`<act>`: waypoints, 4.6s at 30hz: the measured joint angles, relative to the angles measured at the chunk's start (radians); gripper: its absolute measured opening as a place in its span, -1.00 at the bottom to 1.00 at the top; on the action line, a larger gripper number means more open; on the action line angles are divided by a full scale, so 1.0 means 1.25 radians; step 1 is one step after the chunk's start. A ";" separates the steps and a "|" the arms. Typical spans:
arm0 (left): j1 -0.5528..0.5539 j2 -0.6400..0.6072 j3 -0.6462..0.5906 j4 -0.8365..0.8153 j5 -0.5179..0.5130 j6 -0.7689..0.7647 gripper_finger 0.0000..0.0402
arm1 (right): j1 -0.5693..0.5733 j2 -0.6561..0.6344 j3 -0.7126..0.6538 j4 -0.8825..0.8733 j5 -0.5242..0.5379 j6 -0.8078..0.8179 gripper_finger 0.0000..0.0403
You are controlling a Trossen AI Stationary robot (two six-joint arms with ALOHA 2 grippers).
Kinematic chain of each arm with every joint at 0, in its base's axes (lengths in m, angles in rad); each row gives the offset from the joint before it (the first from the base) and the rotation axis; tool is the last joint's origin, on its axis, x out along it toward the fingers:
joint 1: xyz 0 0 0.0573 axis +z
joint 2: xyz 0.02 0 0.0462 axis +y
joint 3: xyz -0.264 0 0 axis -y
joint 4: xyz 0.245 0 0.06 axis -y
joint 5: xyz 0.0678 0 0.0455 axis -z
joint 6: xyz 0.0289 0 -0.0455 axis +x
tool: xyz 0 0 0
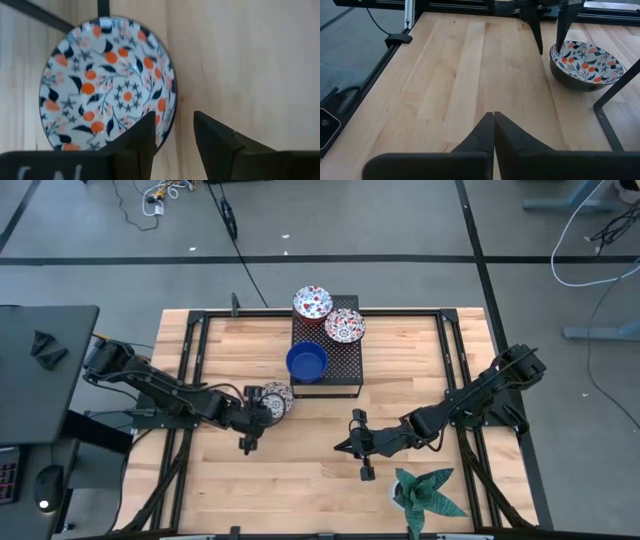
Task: Pick & Place Mini bowls
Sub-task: Stack the orange patterned bowl on the orange patterned bowl on the shelf
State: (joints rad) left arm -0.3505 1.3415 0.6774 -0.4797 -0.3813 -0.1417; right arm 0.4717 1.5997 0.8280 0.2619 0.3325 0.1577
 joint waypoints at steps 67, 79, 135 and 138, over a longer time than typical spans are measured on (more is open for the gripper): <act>-0.078 0.059 0.206 0.355 0.331 0.186 -0.95 | -0.106 0.049 0.316 -0.298 -0.334 -0.169 -0.12; -0.070 0.060 0.206 0.372 0.322 0.201 -0.91 | -0.109 0.072 0.318 -0.307 -0.419 -0.212 -0.67; -0.044 0.157 -0.102 0.921 0.090 -0.044 -0.10 | -0.522 0.021 0.643 -1.003 -0.024 -0.424 -0.97; -0.044 0.157 -0.102 0.927 0.090 -0.044 -0.10 | -0.542 0.049 0.676 -1.029 -0.050 -0.426 -0.97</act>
State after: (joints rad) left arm -0.4049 1.5372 0.5499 0.6792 -0.2691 -0.1967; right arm -0.2061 1.6608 1.6729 -1.0244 0.2703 -0.3752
